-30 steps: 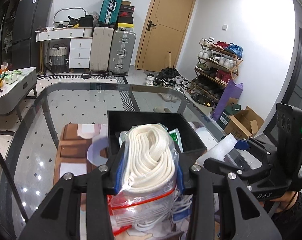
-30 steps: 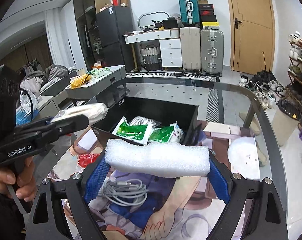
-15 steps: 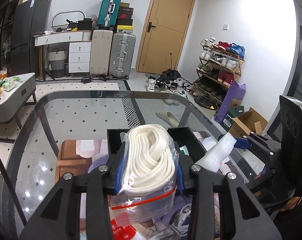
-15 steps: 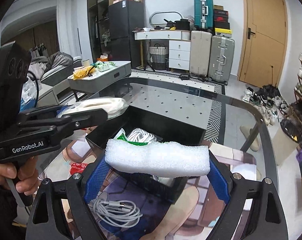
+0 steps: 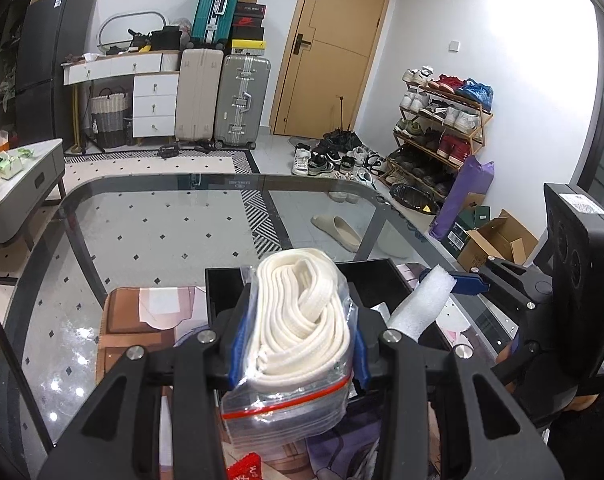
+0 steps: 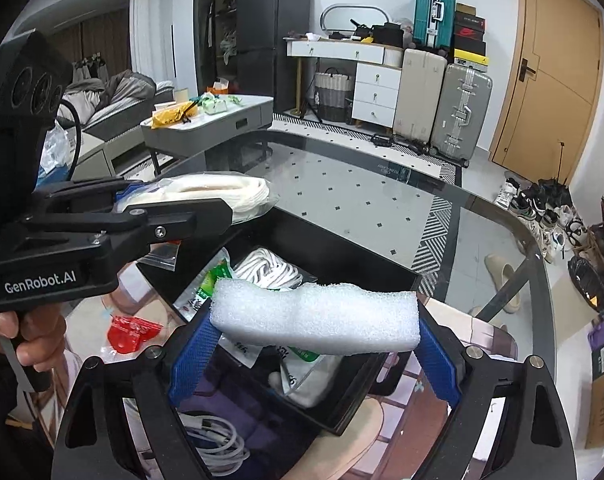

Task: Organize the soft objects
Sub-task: 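Carry the rope bag and foam strip over the black box with both grippers, then open both grippers to drop the rope bag and foam into the box, then move the left gripper to the red balloon bag while the right moves to the white cable, then grasp the white cable coil with the right gripper while the left grasps the red balloon bag, then carry the cable coil and balloon bag over the black box with both grippers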

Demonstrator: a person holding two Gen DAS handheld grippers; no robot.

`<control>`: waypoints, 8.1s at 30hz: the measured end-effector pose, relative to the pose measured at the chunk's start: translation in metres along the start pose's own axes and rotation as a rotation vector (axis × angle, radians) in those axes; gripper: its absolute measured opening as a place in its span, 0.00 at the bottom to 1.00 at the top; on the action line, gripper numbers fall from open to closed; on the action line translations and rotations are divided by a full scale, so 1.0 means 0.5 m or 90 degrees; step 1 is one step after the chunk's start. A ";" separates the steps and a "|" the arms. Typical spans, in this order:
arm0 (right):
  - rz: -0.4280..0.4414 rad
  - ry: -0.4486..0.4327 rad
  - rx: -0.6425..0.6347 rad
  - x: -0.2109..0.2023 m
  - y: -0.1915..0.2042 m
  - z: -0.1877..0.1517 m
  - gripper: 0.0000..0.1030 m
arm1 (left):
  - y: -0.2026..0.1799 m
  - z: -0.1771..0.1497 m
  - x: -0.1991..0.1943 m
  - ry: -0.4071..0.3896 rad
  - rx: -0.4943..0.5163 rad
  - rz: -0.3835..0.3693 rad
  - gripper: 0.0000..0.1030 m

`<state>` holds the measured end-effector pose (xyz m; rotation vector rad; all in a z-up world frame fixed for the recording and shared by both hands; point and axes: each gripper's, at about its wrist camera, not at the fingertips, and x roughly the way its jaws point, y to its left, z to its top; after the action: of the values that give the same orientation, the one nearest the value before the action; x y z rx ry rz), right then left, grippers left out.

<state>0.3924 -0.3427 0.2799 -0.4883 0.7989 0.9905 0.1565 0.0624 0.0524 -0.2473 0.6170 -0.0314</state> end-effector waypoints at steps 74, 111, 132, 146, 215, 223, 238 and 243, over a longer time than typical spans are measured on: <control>-0.017 -0.012 0.113 -0.070 0.065 -0.131 0.99 | 0.024 -0.147 -0.134 0.002 0.013 0.090 1.00; 0.074 0.087 0.127 0.037 0.128 -0.188 0.99 | 0.042 -0.238 -0.109 0.069 0.004 0.068 1.00; 0.107 0.072 0.135 0.023 0.124 -0.189 0.76 | 0.039 -0.243 -0.100 0.086 0.001 0.057 1.00; 0.085 0.053 0.161 -0.023 0.061 -0.207 0.73 | 0.030 -0.248 -0.081 0.121 0.001 0.083 1.00; 0.046 -0.077 0.165 -0.167 0.012 -0.201 0.70 | -0.004 -0.162 -0.147 0.020 -0.008 0.028 0.47; -0.003 -0.119 0.185 -0.201 -0.001 -0.182 0.70 | -0.020 -0.123 -0.146 -0.005 0.009 0.024 0.47; -0.070 -0.146 0.203 -0.207 -0.023 -0.106 0.70 | -0.023 -0.061 -0.118 -0.024 0.014 0.020 0.47; -0.091 -0.144 0.189 -0.195 -0.026 -0.073 0.70 | -0.019 -0.044 -0.101 -0.022 0.013 0.021 0.47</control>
<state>0.3606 -0.4270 0.3332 -0.1703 0.6829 0.7623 0.1031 0.0535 0.0663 -0.2182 0.5857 -0.0015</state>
